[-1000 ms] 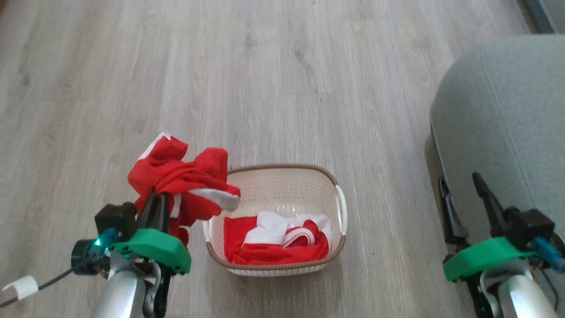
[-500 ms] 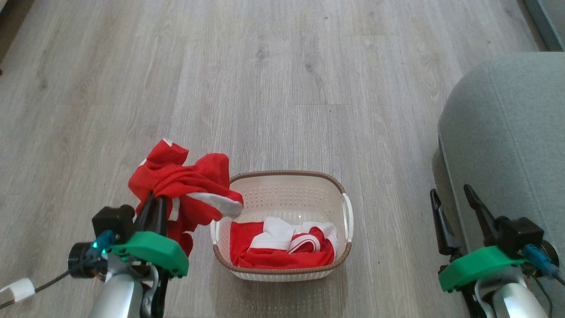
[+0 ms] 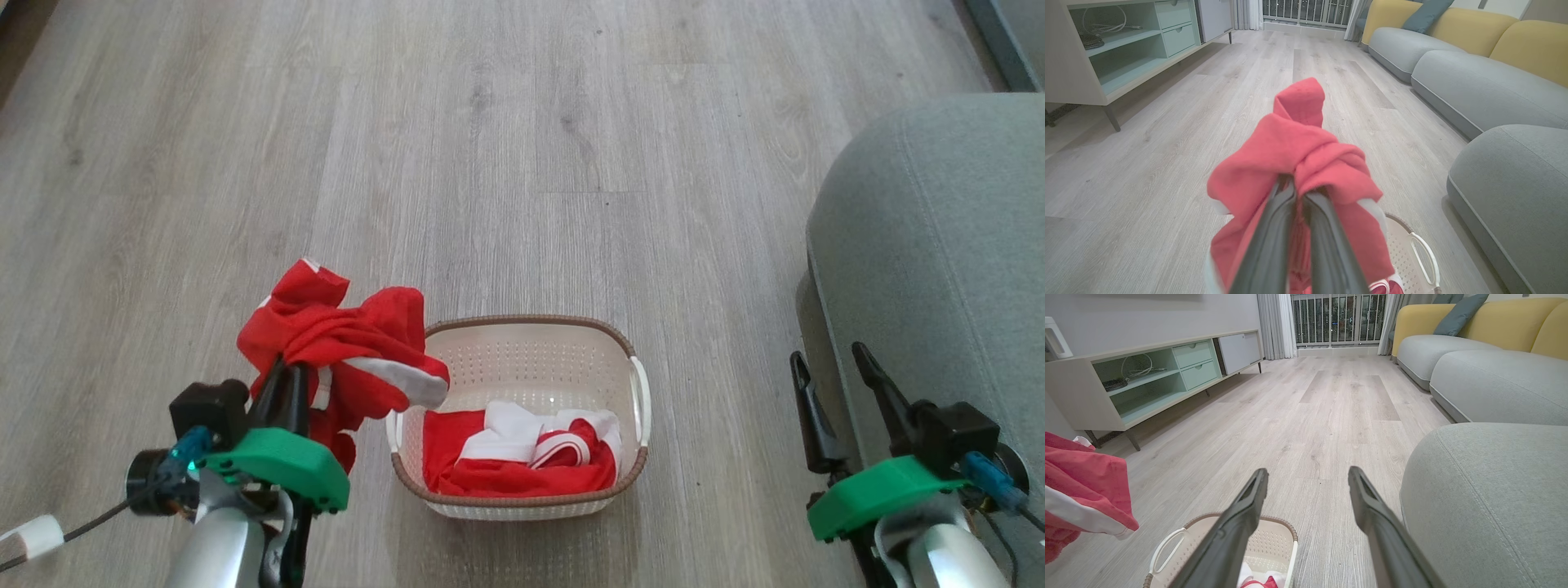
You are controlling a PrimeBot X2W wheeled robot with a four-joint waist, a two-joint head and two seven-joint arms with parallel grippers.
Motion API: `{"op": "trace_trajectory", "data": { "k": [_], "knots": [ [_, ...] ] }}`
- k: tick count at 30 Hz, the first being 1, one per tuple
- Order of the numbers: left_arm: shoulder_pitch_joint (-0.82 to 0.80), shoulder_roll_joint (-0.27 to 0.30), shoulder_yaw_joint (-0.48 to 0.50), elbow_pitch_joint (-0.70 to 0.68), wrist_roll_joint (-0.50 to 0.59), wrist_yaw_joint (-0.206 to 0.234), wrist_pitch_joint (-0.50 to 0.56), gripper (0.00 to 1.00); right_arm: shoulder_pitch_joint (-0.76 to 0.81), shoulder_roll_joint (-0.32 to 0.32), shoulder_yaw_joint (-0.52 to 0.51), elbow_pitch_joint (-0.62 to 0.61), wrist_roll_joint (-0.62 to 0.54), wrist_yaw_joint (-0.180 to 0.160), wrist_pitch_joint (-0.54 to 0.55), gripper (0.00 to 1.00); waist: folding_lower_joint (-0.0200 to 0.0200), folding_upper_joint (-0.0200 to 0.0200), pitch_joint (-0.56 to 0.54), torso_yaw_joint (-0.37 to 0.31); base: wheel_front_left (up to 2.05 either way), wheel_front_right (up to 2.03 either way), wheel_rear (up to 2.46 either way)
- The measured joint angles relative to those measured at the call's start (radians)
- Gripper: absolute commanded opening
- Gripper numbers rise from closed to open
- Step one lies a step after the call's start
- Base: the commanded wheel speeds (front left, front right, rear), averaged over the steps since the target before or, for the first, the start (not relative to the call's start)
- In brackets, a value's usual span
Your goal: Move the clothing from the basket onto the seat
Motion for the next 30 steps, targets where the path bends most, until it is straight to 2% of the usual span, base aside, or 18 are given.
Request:
{"op": "trace_trajectory", "data": {
  "k": [8, 11, 16, 22, 30],
  "knots": [
    [0.0, 0.004, -0.005, 0.0, -0.006, 0.002, 0.0, 0.0, 0.0, 0.0, 0.004, 0.0, 0.0, 0.0, 0.0, 1.0, 0.0, 0.0, -0.006, -0.005, 0.0, 0.0, 0.0],
    [0.0, 0.006, -0.01, -0.003, -0.006, 0.002, 0.0, 0.0, -0.002, -0.004, 0.037, -0.001, 0.001, 0.0, 0.0, 1.0, 0.0, 0.0, -0.008, -0.006, 0.0, 0.0, 0.0],
    [0.0, 0.008, -0.048, -0.025, -0.006, -0.018, 0.011, 0.0, -0.051, -0.038, 0.244, -0.001, 0.029, 0.0, 0.0, 1.0, 0.0001, 0.0, -0.009, -0.014, 0.0, 0.0, 0.0],
    [-0.011, 0.001, -0.132, -0.071, 0.001, -0.063, 0.051, 0.0, -0.223, -0.1, 0.524, 0.01, 0.089, 0.0, 0.0, 1.0, 0.0001, 0.0, -0.013, -0.013, 0.0, 0.0, 0.0],
    [-0.067, -0.027, -0.282, -0.134, 0.016, -0.122, 0.098, 0.0, -0.4, -0.149, 0.795, 0.057, 0.187, 0.0, 0.0, 1.0, 0.0001, 0.0, -0.019, 0.014, 0.0, 0.0, 0.0]
  ]
}}
